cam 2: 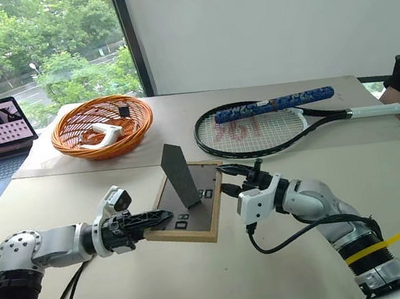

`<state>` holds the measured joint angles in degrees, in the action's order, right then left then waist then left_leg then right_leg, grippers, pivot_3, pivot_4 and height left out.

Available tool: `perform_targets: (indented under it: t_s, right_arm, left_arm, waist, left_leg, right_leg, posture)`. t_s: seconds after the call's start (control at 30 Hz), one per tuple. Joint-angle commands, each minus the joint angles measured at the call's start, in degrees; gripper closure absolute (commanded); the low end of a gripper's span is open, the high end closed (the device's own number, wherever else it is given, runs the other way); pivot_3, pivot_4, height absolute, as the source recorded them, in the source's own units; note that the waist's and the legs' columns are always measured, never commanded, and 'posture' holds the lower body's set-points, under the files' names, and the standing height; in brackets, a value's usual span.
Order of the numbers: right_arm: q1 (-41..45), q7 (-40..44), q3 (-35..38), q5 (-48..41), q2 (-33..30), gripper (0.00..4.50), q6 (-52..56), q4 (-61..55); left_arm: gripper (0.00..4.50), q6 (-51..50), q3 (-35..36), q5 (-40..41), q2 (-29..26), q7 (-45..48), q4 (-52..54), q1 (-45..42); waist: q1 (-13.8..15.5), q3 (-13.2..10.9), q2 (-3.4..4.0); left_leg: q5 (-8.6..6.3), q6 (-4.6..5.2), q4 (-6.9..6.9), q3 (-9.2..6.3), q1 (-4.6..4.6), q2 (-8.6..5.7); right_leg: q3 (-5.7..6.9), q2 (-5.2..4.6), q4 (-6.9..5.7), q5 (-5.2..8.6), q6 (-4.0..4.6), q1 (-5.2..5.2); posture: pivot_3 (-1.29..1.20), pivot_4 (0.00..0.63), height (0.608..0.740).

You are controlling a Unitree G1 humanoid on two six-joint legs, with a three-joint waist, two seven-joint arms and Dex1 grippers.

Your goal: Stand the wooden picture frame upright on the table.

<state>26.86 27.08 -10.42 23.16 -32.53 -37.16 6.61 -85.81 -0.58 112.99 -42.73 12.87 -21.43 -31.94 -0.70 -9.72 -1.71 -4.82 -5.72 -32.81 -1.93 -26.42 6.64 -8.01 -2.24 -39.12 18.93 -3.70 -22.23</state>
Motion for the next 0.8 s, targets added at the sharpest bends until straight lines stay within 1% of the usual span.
perform_targets:
  t_s: [0.03, 0.07, 0.13, 0.17, 0.23, 0.27, 0.4, 0.47, 0.53, 0.57, 0.63, 0.67, 0.7, 0.73, 0.8]
  right_arm:
    - [1.23, -0.22, 0.22, -4.61, 0.9, 2.85, -1.55, -3.4]
    - [1.29, -0.08, 0.26, -4.8, 0.87, 2.89, -1.53, -3.33]
    - [1.45, 0.27, 0.4, -5.32, 0.81, 3.17, -1.38, -2.99]
    - [1.54, 0.37, 0.45, -5.57, 0.74, 3.2, -1.37, -2.8]
    - [1.8, 0.55, 0.56, -6.24, 0.52, 3.22, -1.29, -2.27]
    - [1.95, 0.55, 0.74, -6.75, 0.5, 3.23, -1.17, -1.97]
    - [2.85, 1.1, 1.44, -9.68, 0.95, 3.24, 0.37, -0.91]
    - [3.27, 1.58, 1.96, -12.08, 1.62, 3.24, 1.88, -0.2]
    - [3.63, 2.9, 2.82, -16.49, 2.93, 3.25, 5.74, 0.61]
    - [4.12, 4.09, 3.84, -20.69, 4.14, 3.25, 9.79, 0.79]
    - [5.45, 6.86, 5.48, -28.78, 6.06, 3.27, 18.49, 0.81]
    - [6.22, 8.45, 6.16, -32.21, 6.71, 3.28, 22.66, 0.55]
    - [7.27, 9.77, 7.06, -36.04, 7.28, 3.28, 28.48, 0.07]
    - [8.53, 10.31, 8.27, -40.72, 7.87, 3.28, 36.89, -0.48]
    - [10.93, 11.33, 9.81, -46.75, 8.08, 3.29, 49.41, -0.73]
  left_arm:
    - [2.35, 5.05, 3.29, -0.55, -0.62, -1.58, 8.43, 2.06]
    - [2.02, 6.21, 4.57, -1.13, -0.64, -1.04, 9.87, 2.77]
    - [1.33, 10.24, 8.77, -3.86, -0.55, -0.15, 13.18, 4.72]
    - [0.82, 12.08, 10.41, -5.55, -0.6, -0.26, 14.2, 5.5]
    - [0.22, 13.52, 13.76, -10.51, -2.35, 3.76, 17.87, 7.86]
    - [0.0, 12.86, 15.34, -11.62, -3.75, 6.41, 19.48, 9.31]
    - [0.0, 11.54, 21.27, -13.48, -8.68, 13.76, 20.53, 14.24]
    - [0.0, 12.57, 24.5, -13.9, -10.17, 14.96, 19.29, 15.6]
    - [0.0, 13.52, 27.62, -14.95, -11.19, 16.25, 19.71, 17.34]
    - [0.0, 15.1, 29.88, -15.77, -10.67, 16.53, 21.5, 18.73]
    - [0.0, 22.24, 34.3, -20.97, -7.17, 17.19, 27.09, 21.2]
    - [0.0, 24.91, 35.44, -23.69, -5.93, 17.87, 29.47, 22.5]
    - [0.0, 25.48, 35.32, -25.68, -5.79, 18.72, 31.48, 24.03]
    - [0.0, 26.51, 34.85, -28.34, -5.68, 20.26, 33.67, 25.76]
    - [0.0, 30.32, 33.72, -33.91, -4.71, 22.87, 36.82, 27.94]
  waist:
    - [0.02, -0.01, -0.02]
    - [0.03, -0.01, -0.02]
    - [-0.02, -0.01, -0.02]
    - [-0.03, -0.01, -0.02]
    - [-0.04, -0.01, -0.02]
    - [-0.13, -0.02, -0.03]
    - [-0.06, -0.03, -0.04]
    - [-0.04, -0.03, -0.04]
    - [-0.02, -0.04, -0.05]
    - [0.0, -0.04, -0.06]
    - [-0.06, -0.06, -0.1]
    - [-0.06, -0.06, -0.1]
    - [-0.04, -0.06, -0.1]
    - [-0.03, -0.06, -0.11]
    - [-0.03, -0.07, -0.1]
  left_leg:
    - [0.0, 0.0, 0.0, 0.0, 0.0, 0.0]
    - [0.01, -0.01, 0.0, -0.02, 0.0, 0.0]
    - [0.02, -0.03, 0.0, -0.02, 0.0, 0.0]
    - [0.02, -0.03, -0.01, -0.02, 0.01, 0.0]
    - [0.03, -0.04, -0.01, -0.02, 0.04, 0.0]
    - [0.03, -0.05, 0.0, -0.02, 0.04, 0.0]
    - [0.03, -0.05, 0.02, -0.02, 0.04, 0.0]
    - [0.02, -0.04, 0.02, -0.02, 0.05, 0.0]
    - [0.03, -0.04, 0.01, -0.02, 0.05, 0.0]
    - [0.03, -0.04, 0.0, -0.02, 0.05, 0.0]
    - [0.03, -0.04, 0.0, -0.02, 0.04, 0.0]
    - [0.03, -0.04, 0.01, -0.01, 0.04, 0.0]
    - [0.03, -0.04, 0.01, -0.01, 0.04, 0.0]
    - [0.03, -0.05, 0.02, -0.01, 0.04, 0.0]
    - [0.03, -0.05, 0.03, -0.01, 0.04, 0.0]
  right_leg:
    - [0.0, 0.0, 0.0, 0.0, 0.0, 0.01]
    - [0.01, 0.0, -0.01, 0.0, 0.0, 0.01]
    - [0.02, 0.0, -0.02, 0.0, 0.01, 0.01]
    - [0.01, 0.0, -0.02, 0.0, 0.01, 0.03]
    - [0.01, 0.0, -0.03, -0.01, 0.01, 0.05]
    - [0.02, 0.0, -0.03, -0.01, 0.01, 0.05]
    - [0.02, -0.01, -0.02, 0.0, 0.01, 0.02]
    - [0.02, -0.01, -0.02, 0.0, 0.01, 0.02]
    - [0.02, -0.01, -0.02, 0.0, 0.02, 0.01]
    - [0.02, -0.03, -0.03, 0.0, 0.02, 0.02]
    - [0.02, -0.03, -0.01, 0.0, 0.02, 0.03]
    - [0.02, -0.04, -0.02, -0.01, 0.03, 0.06]
    - [0.02, -0.05, -0.01, -0.02, 0.03, 0.05]
    - [0.02, -0.05, -0.02, -0.02, 0.03, 0.06]
    - [0.04, -0.05, -0.02, -0.02, 0.04, 0.05]
  posture:
    - [0.0, 0.15, 0.705]
    - [0.0, 0.15, 0.705]
    - [0.0, 0.15, 0.705]
    - [0.0, 0.15, 0.705]
    - [0.0, 0.15, 0.705]
    - [0.0, 0.15, 0.705]
    - [0.0, 0.15, 0.705]
    - [0.0, 0.15, 0.705]
    - [0.0, 0.15, 0.705]
    - [0.0, 0.15, 0.705]
    - [0.0, 0.15, 0.705]
    - [0.0, 0.15, 0.705]
    - [0.0, 0.15, 0.705]
    - [0.0, 0.15, 0.705]
    - [0.0, 0.15, 0.705]
